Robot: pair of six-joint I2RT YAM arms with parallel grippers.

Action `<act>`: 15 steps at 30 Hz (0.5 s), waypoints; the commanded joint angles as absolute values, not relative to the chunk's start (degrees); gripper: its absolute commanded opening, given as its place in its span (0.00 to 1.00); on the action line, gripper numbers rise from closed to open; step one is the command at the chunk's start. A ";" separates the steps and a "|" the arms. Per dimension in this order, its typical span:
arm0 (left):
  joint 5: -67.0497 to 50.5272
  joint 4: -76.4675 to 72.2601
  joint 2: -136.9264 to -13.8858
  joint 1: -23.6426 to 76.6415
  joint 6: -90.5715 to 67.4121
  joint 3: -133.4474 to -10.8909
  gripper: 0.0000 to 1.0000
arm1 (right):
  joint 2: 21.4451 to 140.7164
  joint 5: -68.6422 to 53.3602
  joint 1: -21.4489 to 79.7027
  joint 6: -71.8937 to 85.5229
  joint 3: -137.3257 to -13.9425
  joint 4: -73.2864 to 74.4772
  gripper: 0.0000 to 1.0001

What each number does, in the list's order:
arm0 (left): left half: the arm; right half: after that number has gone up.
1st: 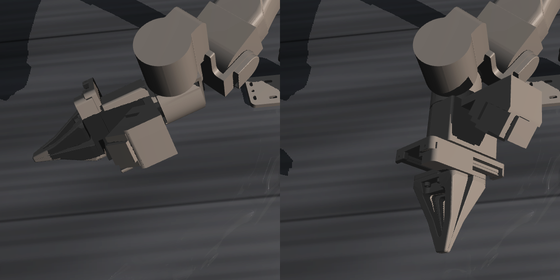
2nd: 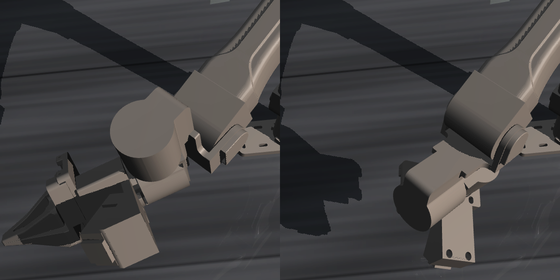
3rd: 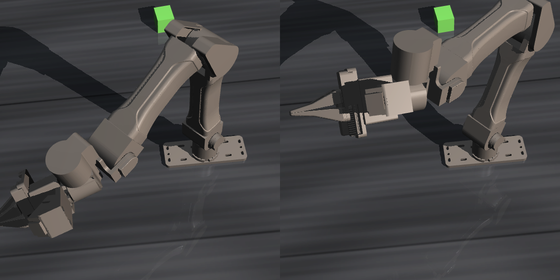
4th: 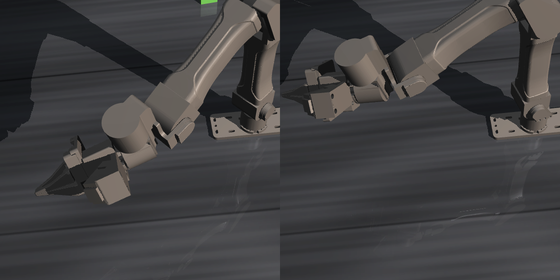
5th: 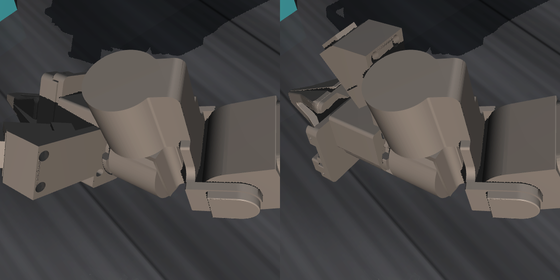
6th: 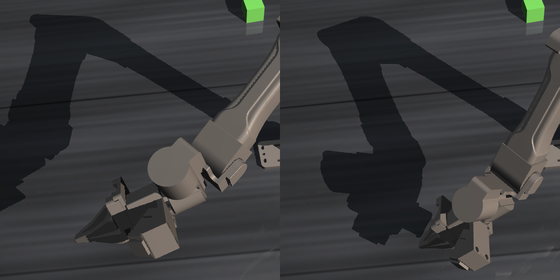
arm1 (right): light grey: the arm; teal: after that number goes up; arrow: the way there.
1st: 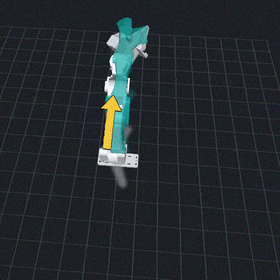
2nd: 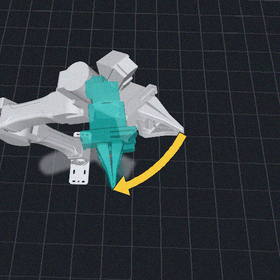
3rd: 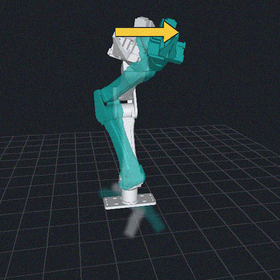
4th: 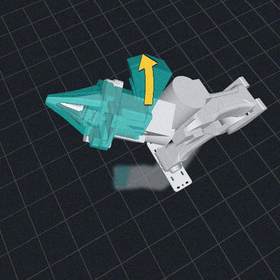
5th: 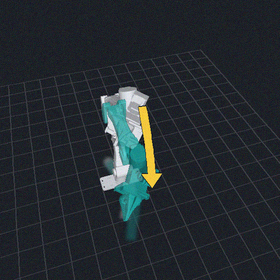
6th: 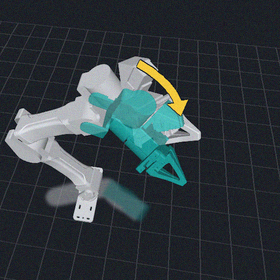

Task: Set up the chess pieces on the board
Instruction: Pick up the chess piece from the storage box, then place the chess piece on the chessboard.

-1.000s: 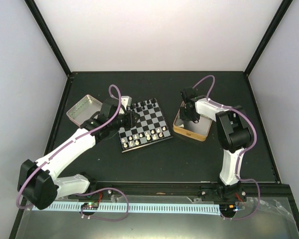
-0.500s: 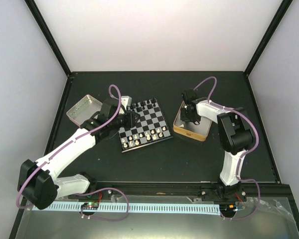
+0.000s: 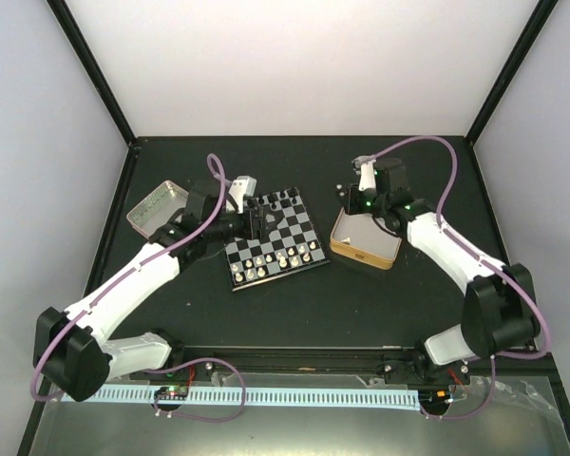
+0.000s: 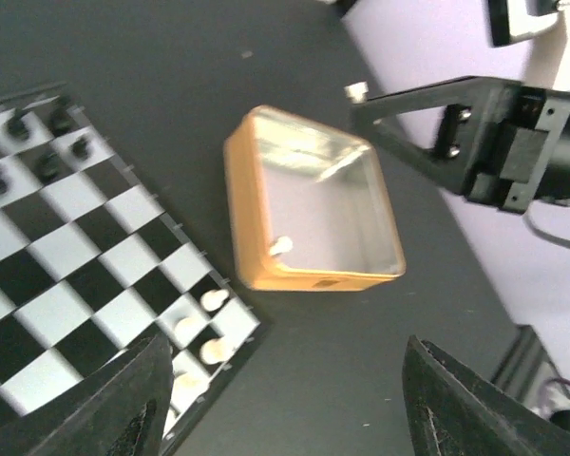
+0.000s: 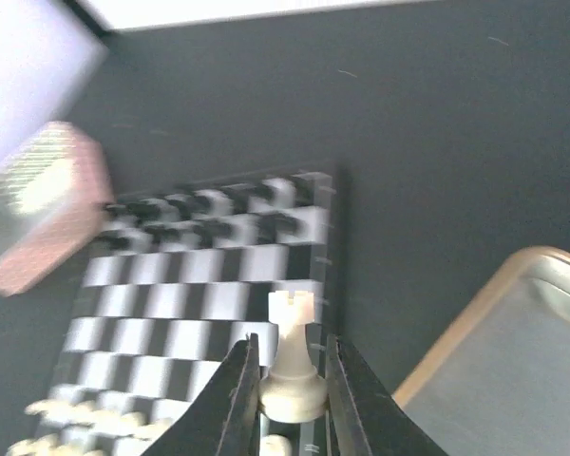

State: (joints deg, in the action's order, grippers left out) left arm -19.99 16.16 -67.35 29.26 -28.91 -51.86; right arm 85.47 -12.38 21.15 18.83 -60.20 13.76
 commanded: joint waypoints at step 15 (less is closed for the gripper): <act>-42.60 -5.62 -66.18 27.81 -42.30 -57.24 0.73 | 76.99 -61.78 25.92 12.20 -60.22 -0.62 0.14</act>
State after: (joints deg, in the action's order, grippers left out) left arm -38.33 0.14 -65.95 28.49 -37.19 -54.22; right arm 77.93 -54.52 24.62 15.64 -58.19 -1.37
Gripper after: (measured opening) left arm 0.764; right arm 0.152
